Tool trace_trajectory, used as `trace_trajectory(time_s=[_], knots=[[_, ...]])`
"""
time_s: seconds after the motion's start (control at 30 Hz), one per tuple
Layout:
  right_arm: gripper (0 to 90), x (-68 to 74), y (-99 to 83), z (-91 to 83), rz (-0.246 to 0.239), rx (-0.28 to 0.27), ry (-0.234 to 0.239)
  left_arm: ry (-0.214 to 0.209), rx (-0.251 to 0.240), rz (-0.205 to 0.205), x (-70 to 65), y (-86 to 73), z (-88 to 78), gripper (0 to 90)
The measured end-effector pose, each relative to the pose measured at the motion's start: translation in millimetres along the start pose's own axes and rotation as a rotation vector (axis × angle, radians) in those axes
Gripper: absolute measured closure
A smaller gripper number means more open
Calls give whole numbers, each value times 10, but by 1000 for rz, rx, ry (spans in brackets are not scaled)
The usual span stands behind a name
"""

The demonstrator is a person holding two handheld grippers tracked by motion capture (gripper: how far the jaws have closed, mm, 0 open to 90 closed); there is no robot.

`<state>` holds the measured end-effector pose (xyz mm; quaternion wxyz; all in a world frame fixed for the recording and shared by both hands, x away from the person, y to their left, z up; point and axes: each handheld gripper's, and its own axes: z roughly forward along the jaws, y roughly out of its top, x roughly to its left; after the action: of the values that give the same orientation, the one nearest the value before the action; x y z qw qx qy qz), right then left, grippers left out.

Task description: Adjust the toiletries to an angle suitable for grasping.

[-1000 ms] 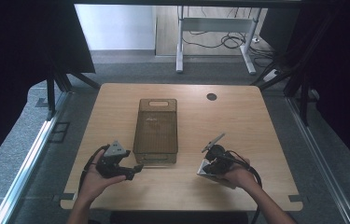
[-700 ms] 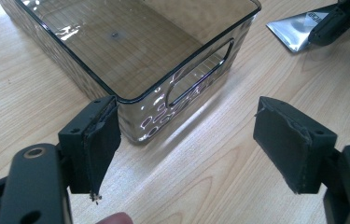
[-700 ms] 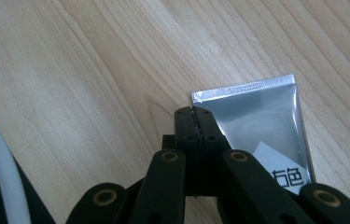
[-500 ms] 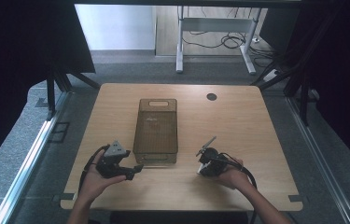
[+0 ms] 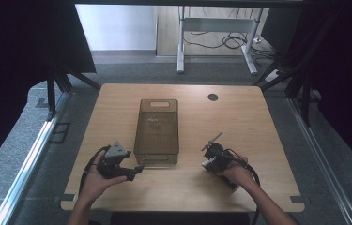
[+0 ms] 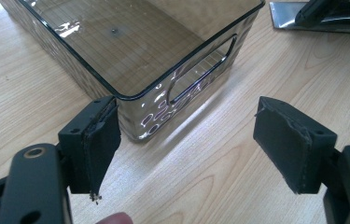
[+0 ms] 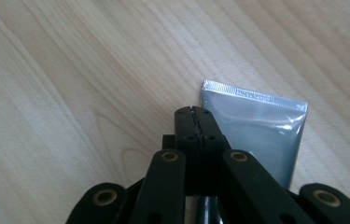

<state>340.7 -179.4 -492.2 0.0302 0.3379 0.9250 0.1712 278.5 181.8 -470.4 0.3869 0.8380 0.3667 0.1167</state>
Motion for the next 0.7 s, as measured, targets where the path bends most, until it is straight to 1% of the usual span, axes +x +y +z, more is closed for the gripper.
trace_trajectory(time_s=[0.03,0.27,0.33,0.43,0.53,0.6,0.7], knots=[[900,-12,-4,-3,-1,-5,0,0,0,0,2,0,0,229],[900,-136,-31,-47,45,-19,-9,0,2,7,-7,4,1,229],[900,-159,-37,-53,50,-23,-10,-1,3,9,-6,4,3,229],[900,-224,-66,-70,78,-31,-14,-1,8,7,0,-1,11,229],[900,-242,-83,-74,78,-35,-20,2,15,3,8,-6,28,229],[900,-278,-104,-80,95,-36,-28,5,20,4,5,-9,36,228],[900,-307,-123,-84,103,-38,-33,7,14,9,-15,-1,22,228]])
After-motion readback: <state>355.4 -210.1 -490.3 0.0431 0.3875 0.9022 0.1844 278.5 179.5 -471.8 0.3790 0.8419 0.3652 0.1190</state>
